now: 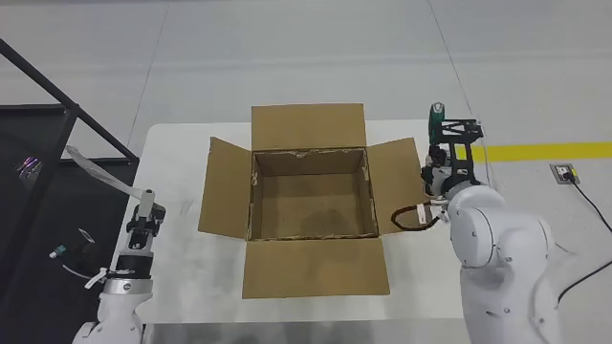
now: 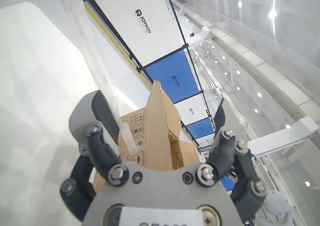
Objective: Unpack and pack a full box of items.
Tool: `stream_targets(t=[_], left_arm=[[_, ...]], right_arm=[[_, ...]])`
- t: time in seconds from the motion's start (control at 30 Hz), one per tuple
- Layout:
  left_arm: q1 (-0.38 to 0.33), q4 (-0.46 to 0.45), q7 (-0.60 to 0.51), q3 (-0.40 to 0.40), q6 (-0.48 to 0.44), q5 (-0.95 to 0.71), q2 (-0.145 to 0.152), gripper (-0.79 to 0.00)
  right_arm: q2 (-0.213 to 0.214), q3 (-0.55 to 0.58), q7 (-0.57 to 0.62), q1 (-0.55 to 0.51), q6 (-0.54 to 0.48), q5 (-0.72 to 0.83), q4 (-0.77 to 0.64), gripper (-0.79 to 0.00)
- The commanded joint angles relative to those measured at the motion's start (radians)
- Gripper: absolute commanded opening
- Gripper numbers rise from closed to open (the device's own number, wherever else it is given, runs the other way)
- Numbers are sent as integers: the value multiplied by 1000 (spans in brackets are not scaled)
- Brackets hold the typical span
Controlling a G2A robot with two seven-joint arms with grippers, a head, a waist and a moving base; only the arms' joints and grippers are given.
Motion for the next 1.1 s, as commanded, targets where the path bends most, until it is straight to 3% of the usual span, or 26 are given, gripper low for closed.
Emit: stream_targets(t=[0.0,0.37,0.77,1.07], left_arm=[[2,0,3,-8,0,-5,0,0],[-1,11,2,-26,16,-9,-2,0],[-9,10,4,-27,24,-1,-5,0],[-14,10,3,-34,28,-3,-7,0]], right_arm=[[0,-3,48,35,27,-34,53,-785],[-1,-61,176,121,-31,-72,227,-785],[-7,-136,146,105,-126,21,200,-785],[2,-73,146,65,-78,-11,179,-785]])
